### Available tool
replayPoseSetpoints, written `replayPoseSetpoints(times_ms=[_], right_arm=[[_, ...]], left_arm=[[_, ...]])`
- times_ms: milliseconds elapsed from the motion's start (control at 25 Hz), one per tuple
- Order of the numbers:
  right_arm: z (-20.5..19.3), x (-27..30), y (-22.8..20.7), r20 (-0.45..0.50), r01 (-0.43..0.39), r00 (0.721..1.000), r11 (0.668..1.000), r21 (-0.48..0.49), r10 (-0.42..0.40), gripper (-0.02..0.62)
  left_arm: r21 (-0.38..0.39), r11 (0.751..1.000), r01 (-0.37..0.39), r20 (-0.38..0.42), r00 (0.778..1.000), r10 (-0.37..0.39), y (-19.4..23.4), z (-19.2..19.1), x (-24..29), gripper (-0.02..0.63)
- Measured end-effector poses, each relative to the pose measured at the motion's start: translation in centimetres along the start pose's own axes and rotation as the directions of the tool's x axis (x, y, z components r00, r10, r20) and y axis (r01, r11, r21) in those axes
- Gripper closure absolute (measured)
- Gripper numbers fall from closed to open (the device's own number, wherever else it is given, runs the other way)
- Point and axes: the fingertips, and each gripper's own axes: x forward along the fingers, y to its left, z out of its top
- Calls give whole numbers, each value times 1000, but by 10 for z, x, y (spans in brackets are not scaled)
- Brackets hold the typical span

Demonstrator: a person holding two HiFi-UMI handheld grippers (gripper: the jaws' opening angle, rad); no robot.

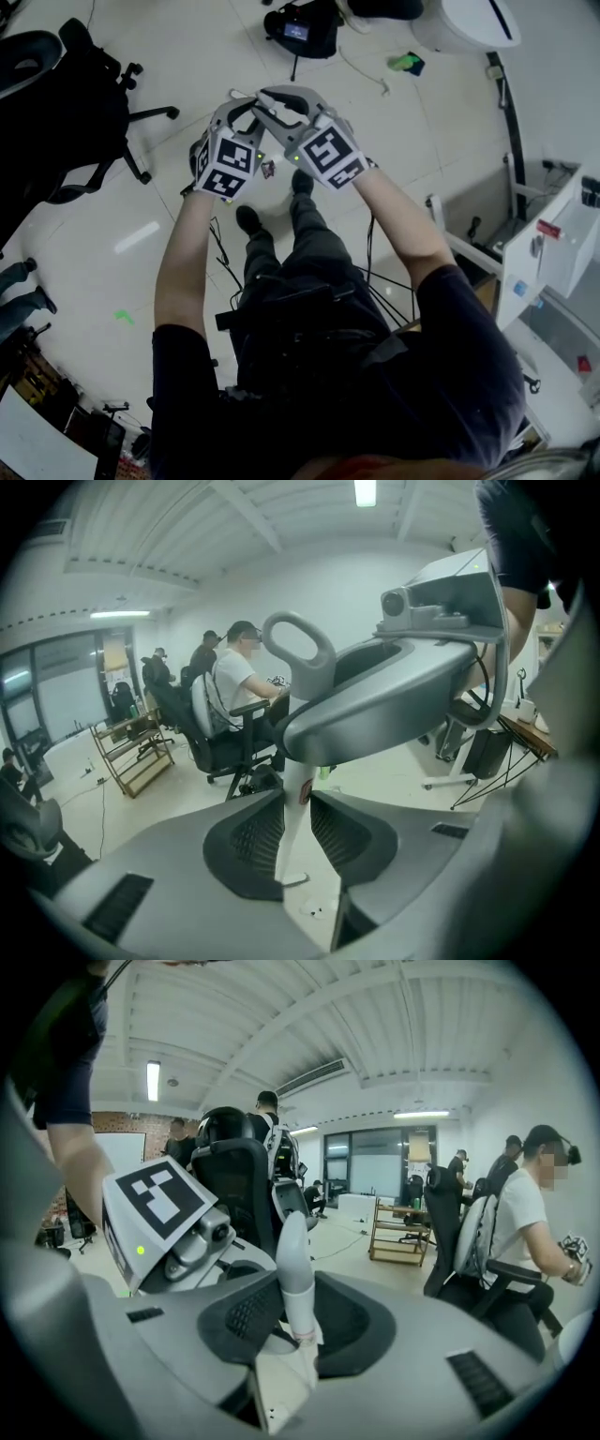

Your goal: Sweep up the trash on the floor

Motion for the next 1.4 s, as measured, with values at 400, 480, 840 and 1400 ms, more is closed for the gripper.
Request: replayPoseSetpoints(times_ms=[400,480,840,1400], right_arm=[[-12,8,39,-40,-61,997,998,-10,60,472],[-14,9,52,-49,-86,995,996,-5,86,470],[-25,2,110,-85,-163,983,986,34,165,462],[-23,-11,174,-65,-141,987,982,122,150,451]], left_arm=[[-111,993,40,-25,999,-43,-8,-33,-18,511],[-142,989,48,-26,998,-52,-11,-41,-27,511],[-195,975,105,-38,993,-114,-40,-76,-66,511],[-241,966,90,-26,995,-99,-71,-106,-118,511]])
